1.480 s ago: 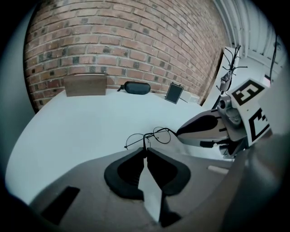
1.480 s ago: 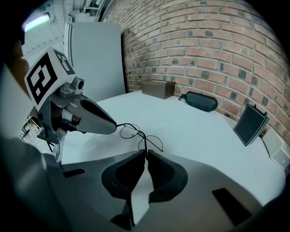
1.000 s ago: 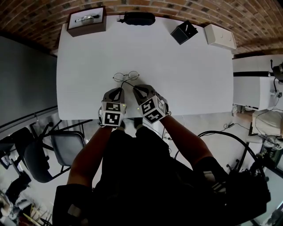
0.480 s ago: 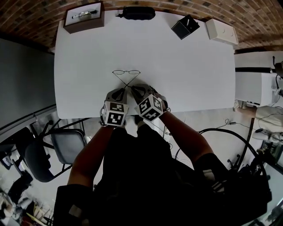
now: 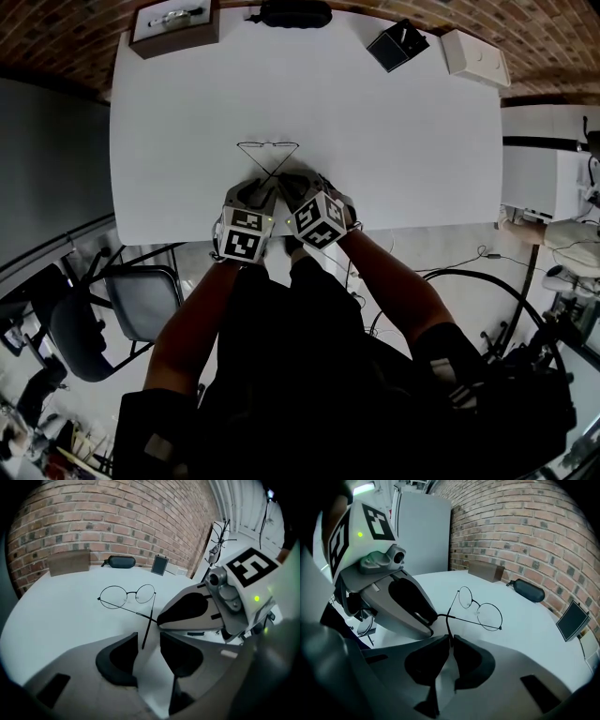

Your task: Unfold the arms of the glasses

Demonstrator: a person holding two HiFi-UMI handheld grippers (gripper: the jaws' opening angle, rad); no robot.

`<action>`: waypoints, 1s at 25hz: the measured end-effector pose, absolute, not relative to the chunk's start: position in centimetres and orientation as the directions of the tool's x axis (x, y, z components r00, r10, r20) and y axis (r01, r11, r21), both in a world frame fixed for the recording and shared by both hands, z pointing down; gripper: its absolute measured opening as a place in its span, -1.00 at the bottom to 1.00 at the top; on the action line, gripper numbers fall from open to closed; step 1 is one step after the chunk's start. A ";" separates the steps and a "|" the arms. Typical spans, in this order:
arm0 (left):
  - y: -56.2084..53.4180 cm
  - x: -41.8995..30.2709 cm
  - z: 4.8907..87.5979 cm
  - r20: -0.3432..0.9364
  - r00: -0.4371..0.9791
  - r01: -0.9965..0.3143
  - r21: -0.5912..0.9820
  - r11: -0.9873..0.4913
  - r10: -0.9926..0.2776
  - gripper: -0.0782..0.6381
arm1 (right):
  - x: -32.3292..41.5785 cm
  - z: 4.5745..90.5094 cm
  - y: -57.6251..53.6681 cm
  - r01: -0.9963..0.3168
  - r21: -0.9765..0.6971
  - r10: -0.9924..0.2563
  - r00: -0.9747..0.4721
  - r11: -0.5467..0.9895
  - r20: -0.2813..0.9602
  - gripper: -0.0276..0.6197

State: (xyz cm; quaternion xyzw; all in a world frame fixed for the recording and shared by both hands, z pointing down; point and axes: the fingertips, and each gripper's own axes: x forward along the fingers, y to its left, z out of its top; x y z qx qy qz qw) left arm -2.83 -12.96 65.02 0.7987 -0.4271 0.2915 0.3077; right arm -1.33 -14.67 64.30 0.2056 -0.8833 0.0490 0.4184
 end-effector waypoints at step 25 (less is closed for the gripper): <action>-19.1 -8.1 60.9 0.685 0.251 -0.968 0.178 -0.177 -0.684 -0.28 | -0.6 59.1 -18.7 -0.848 -0.119 -0.540 -0.431 0.517 0.723 -0.43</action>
